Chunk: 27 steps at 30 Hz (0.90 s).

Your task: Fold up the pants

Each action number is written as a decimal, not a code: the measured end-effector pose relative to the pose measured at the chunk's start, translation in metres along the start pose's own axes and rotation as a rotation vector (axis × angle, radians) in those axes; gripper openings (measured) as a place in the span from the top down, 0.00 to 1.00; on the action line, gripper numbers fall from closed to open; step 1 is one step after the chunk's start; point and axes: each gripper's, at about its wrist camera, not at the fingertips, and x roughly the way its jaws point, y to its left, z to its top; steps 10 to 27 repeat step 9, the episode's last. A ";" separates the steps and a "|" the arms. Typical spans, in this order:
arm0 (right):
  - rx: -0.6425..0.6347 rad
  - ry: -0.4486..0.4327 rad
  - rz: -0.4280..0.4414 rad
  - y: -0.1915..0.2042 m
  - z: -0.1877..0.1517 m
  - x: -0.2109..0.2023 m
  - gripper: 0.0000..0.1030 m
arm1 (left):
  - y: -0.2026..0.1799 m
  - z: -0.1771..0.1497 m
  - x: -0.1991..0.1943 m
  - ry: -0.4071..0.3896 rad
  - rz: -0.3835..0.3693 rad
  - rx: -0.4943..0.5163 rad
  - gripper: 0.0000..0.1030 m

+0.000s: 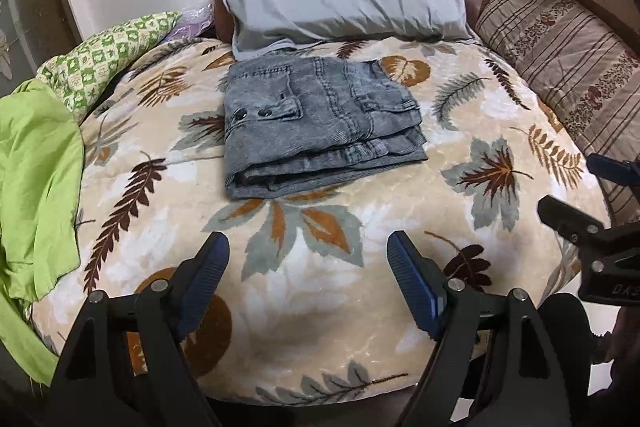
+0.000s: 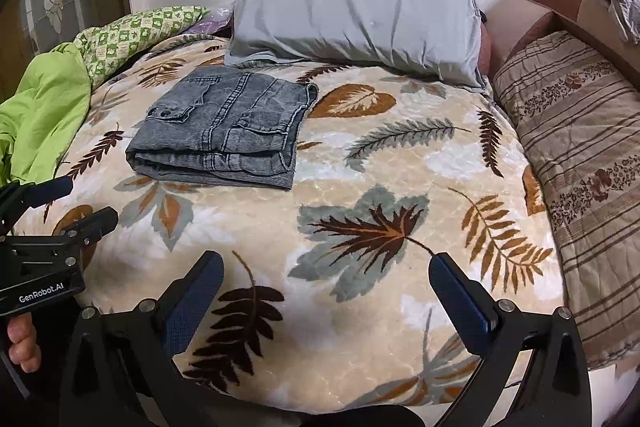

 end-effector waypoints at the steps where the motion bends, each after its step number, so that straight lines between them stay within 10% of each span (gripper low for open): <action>1: -0.001 0.000 0.002 0.000 0.000 0.000 0.00 | 0.000 0.002 -0.003 -0.005 -0.010 -0.001 0.21; 27: -0.008 -0.001 -0.010 -0.002 0.003 0.002 0.00 | -0.005 0.012 -0.013 -0.033 -0.026 0.007 0.19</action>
